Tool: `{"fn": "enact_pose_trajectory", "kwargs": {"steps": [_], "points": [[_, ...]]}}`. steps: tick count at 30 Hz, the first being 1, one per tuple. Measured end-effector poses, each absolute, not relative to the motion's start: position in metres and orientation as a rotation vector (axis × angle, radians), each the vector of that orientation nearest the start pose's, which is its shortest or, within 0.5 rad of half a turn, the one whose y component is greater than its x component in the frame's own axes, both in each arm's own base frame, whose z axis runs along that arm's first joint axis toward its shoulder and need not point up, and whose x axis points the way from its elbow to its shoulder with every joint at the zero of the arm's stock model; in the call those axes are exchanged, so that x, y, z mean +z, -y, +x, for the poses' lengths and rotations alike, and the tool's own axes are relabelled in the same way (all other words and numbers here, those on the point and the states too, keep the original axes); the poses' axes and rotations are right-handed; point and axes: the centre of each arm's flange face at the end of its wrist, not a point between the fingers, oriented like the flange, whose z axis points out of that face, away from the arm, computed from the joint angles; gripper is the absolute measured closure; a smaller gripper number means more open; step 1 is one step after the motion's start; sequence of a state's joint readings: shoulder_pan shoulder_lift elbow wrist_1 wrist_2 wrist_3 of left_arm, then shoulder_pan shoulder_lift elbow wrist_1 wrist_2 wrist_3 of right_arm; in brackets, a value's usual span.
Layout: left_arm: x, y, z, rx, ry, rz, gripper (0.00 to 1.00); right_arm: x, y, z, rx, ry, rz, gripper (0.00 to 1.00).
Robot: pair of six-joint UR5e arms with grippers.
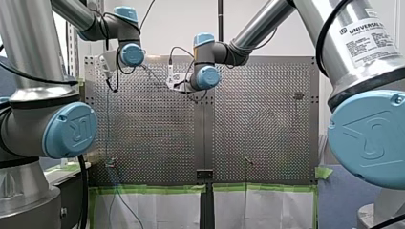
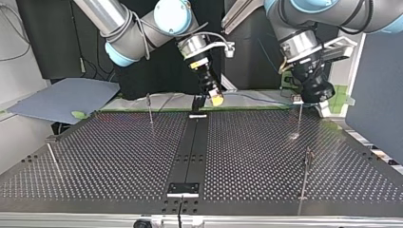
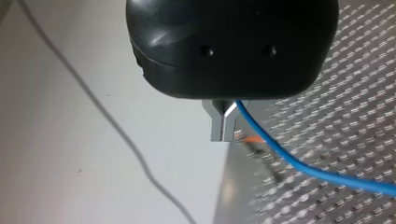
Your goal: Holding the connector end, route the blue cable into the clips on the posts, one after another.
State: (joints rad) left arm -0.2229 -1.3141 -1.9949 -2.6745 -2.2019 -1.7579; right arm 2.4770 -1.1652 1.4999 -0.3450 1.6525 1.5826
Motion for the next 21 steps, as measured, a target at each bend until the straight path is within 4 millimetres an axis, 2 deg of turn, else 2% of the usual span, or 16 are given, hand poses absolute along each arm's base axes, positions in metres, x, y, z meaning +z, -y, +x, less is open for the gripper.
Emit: {"fn": "enact_pose_trajectory", "kwargs": {"steps": [2,7,12,21], "points": [[0.444,0.153,0.362,0.060,-1.224,-0.517,1.00,0.334,0.294,0.583,1.809,0.705,1.774,1.00],[0.449,0.151,0.375,0.089,-1.264,-0.483,1.00,0.354,0.294,0.591,1.831,0.696,1.759,1.00],[0.441,0.150,0.387,0.131,-1.335,-0.438,1.00,0.378,0.297,0.599,1.867,0.684,1.723,1.00],[0.434,0.143,0.388,0.155,-1.410,-0.405,1.00,0.414,0.301,0.610,1.924,0.662,1.655,1.00]]}}
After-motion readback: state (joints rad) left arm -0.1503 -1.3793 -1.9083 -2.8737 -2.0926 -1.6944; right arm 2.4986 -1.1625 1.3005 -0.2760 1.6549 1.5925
